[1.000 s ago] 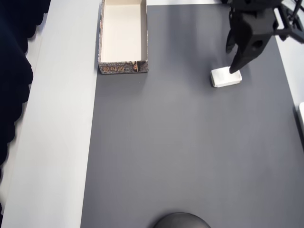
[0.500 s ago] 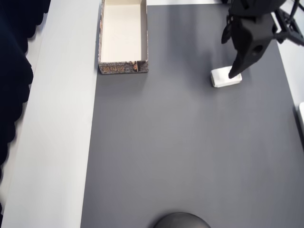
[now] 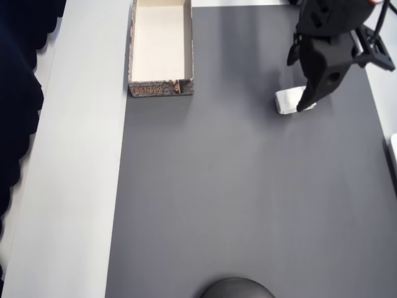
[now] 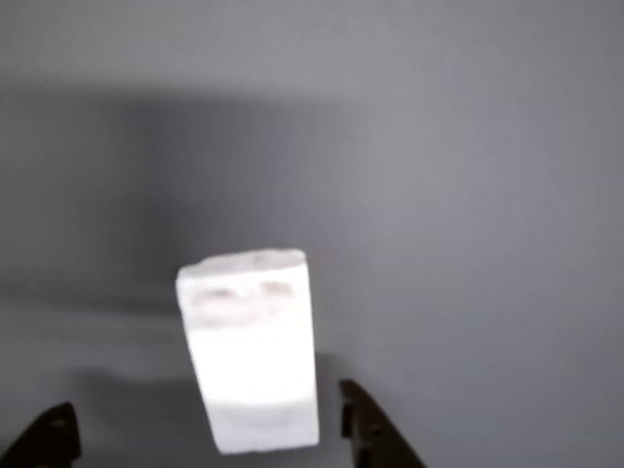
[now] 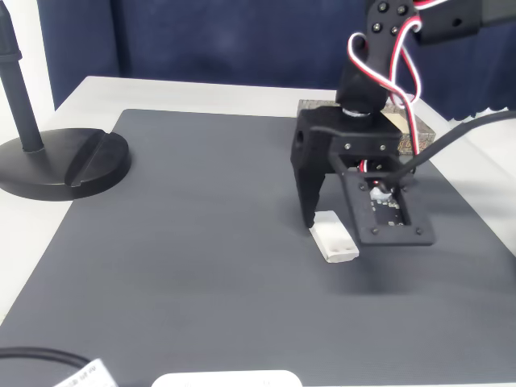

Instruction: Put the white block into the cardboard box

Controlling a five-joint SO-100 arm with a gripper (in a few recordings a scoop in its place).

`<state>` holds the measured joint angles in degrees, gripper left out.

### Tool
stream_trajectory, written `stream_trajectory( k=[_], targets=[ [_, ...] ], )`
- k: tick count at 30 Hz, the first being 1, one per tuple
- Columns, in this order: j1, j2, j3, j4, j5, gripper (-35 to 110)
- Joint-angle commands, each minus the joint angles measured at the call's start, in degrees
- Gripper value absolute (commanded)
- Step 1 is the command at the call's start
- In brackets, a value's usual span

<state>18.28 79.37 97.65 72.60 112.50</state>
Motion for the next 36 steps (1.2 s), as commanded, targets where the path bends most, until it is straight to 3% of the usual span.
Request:
stream_trajectory(
  k=[1, 36],
  targets=[
    [-0.9, 0.0, -3.3, -0.8, 0.2, 38],
    [-0.4, -3.0, -1.9, -2.7, 1.1, 38]
  ],
)
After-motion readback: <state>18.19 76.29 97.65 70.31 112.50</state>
